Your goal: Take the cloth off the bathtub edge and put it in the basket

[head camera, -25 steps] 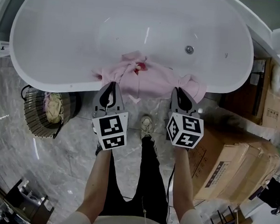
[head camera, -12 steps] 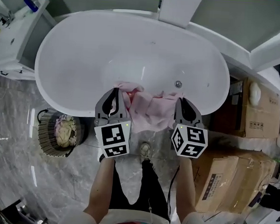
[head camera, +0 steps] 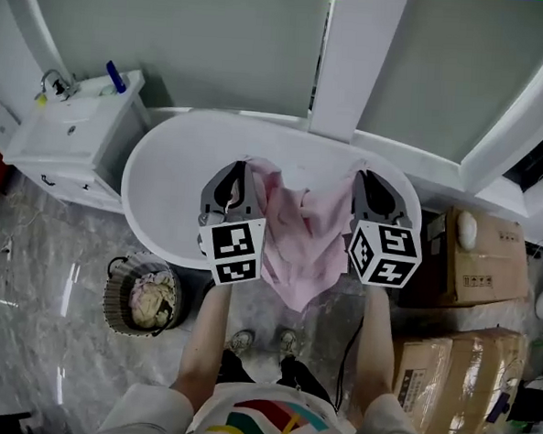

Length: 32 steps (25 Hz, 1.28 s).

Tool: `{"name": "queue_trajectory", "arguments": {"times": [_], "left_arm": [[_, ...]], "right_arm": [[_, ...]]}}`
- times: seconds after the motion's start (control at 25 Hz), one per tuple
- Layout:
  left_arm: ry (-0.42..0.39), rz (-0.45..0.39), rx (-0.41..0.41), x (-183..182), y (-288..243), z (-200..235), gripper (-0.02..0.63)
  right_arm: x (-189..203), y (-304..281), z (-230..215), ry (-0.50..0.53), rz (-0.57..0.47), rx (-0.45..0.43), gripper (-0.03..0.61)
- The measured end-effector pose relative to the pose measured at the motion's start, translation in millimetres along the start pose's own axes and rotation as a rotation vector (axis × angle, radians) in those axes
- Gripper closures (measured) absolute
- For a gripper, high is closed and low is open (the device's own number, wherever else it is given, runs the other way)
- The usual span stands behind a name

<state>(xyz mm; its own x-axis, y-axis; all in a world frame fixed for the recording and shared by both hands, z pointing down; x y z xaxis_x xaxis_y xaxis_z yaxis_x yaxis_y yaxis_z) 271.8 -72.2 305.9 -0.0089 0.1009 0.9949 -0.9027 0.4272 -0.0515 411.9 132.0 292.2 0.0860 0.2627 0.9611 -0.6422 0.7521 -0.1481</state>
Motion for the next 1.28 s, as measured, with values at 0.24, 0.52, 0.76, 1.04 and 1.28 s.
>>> {"name": "queue_trajectory", "arguments": {"times": [0.24,0.52,0.76,1.04,1.28], "left_arm": [[-0.035,-0.193,-0.007,-100.4,5.4,-1.7,0.587],[-0.06,-0.323,-0.07,-162.3,38.1,20.5,0.586],[-0.077,-0.363,-0.215,-179.0,81.0,68.5,0.586],[-0.112,-0.38,-0.417,-181.9,151.7,144.3,0.586],[-0.174,-0.379,-0.61,-194.6,223.2,217.1,0.586]], "right_arm": [[-108.3,6.6,-5.1,0.086,-0.19,-0.018,0.534],[-176.0,13.7,18.8,0.138,-0.324,-0.087,0.534],[-206.4,3.8,70.0,0.147,-0.395,-0.224,0.534],[-236.3,-10.4,175.6,0.133,-0.477,-0.459,0.534],[-261.8,-19.3,290.4,0.093,-0.527,-0.695,0.534]]}}
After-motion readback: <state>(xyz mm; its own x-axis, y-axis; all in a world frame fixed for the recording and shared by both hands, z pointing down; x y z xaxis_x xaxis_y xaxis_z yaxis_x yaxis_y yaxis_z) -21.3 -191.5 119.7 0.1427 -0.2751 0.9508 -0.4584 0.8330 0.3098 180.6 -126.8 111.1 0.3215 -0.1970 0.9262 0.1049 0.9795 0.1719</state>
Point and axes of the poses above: the fingertips, and each gripper's own axes: y backward along the fingers, z to its left, x out of its underside, the point moved 8 cm from there along y, backward along the fingers, and after that the axes turned 12 degrees about y, right-handed, at the moved point
